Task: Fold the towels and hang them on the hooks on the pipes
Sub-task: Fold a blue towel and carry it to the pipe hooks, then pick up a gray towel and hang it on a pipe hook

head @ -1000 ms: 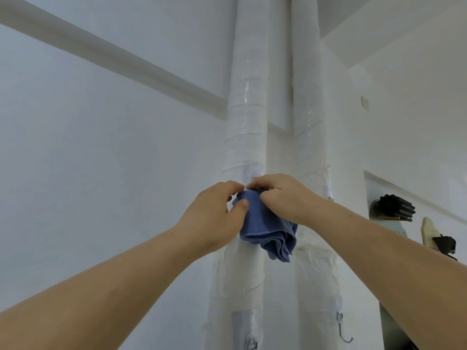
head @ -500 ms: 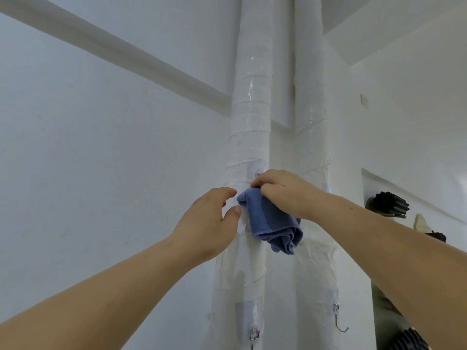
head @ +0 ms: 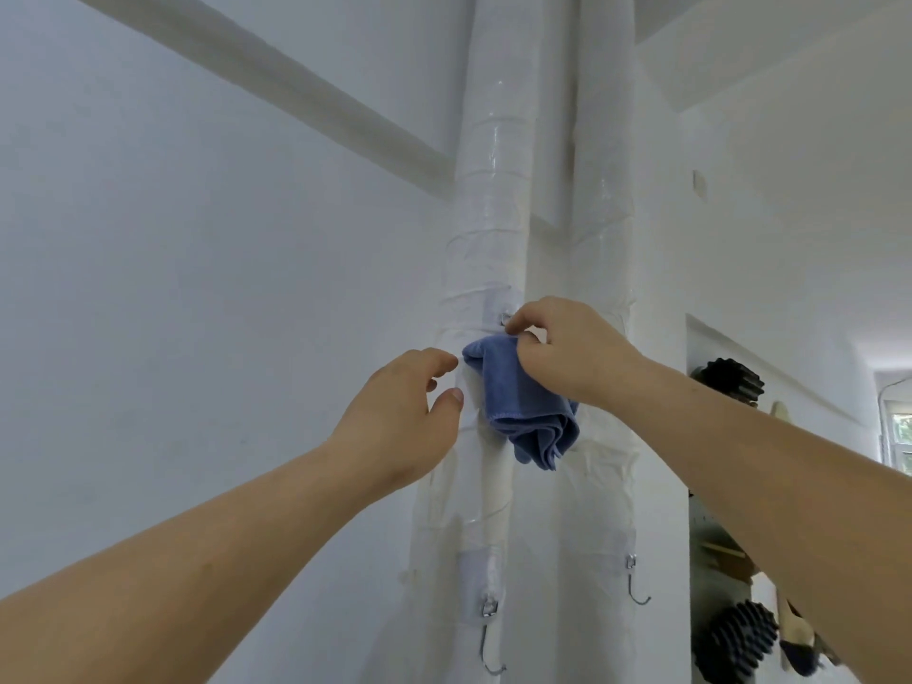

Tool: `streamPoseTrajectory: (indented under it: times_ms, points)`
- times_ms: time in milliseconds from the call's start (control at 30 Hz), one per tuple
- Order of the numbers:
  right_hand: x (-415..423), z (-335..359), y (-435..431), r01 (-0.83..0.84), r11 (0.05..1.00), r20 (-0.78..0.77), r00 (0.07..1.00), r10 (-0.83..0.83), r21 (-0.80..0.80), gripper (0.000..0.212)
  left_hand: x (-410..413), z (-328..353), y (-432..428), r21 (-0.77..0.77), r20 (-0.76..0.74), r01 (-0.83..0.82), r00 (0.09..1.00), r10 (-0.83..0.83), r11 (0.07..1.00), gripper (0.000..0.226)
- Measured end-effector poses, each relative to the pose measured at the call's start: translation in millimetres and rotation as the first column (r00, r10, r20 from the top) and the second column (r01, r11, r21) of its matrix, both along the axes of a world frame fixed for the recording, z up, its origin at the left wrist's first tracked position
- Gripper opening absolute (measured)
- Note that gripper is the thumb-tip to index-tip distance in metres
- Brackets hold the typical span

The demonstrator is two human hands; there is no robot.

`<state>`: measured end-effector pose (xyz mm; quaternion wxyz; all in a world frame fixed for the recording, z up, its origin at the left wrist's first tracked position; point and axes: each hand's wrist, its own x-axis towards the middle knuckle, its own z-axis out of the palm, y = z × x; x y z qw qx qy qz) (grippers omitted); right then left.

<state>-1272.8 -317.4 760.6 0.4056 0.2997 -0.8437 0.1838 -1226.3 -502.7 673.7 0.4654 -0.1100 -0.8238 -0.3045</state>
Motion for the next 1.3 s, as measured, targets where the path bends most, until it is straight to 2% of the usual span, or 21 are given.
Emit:
streamPoseTrajectory:
  times_ms: [67,167,267,333,433,533,633,733,900,1067,1167,1300]
  points:
    - [14.1,-12.1,-0.4,0.012,1.0,-0.142,0.99,-0.011,0.006,0.029,5.9,-3.3,3.4,0.027,-0.01,0.004,1.0,-0.004,1.0,0.03]
    - [35.6,-52.2,5.3,-0.033,0.994,-0.319,0.948,-0.003,-0.106,0.021,15.7,-23.9,9.5,0.108,0.005,0.056,0.998,-0.057,0.993,0.009]
    - [50.7,-98.3,15.0,0.014,0.986,-0.373,0.925,-0.076,-0.165,0.019,20.7,-63.3,21.0,0.13,0.081,0.135,0.986,-0.147,0.982,0.015]
    - [61.2,-124.8,21.7,0.048,0.987,-0.282,0.955,-0.091,-0.156,0.015,23.6,-92.0,34.1,0.144,0.144,0.206,0.963,-0.227,0.968,0.018]
    - [79.4,-165.7,33.6,0.159,0.986,-0.02,0.987,-0.16,-0.05,0.016,28.4,-137.2,57.1,0.175,0.252,0.296,0.909,-0.333,0.939,0.018]
    - [92.1,-216.3,59.4,0.284,0.955,0.236,0.926,-0.295,0.08,0.023,36.0,-185.1,81.6,0.182,0.336,0.329,0.865,-0.373,0.926,0.014]
    - [105.5,-277.0,97.6,0.342,0.928,0.434,0.821,-0.372,0.147,0.027,51.9,-237.6,111.4,0.152,0.426,0.336,0.826,-0.368,0.929,0.009]
    - [125.6,-343.1,141.2,0.341,0.914,0.567,0.718,-0.403,0.219,0.027,77.9,-291.9,153.8,0.124,0.508,0.387,0.766,-0.393,0.914,0.013]
    - [192.4,-451.8,240.8,0.398,0.897,0.746,0.534,-0.397,0.193,0.025,135.0,-391.7,252.1,0.12,0.655,0.48,0.619,-0.433,0.869,0.016]
    - [291.0,-555.9,361.5,0.507,0.84,0.874,0.298,-0.383,0.195,0.017,209.4,-491.5,369.8,0.195,0.807,0.536,0.389,-0.445,0.822,0.022]
    - [353.8,-606.6,418.0,0.567,0.807,0.923,0.2,-0.329,0.165,0.018,261.9,-540.2,435.5,0.271,0.851,0.569,0.236,-0.47,0.777,0.028]
    - [443.4,-666.9,471.9,0.685,0.708,0.964,0.033,-0.265,0.171,0.018,335.5,-596.4,496.7,0.35,0.888,0.602,0.031,-0.459,0.718,0.03]
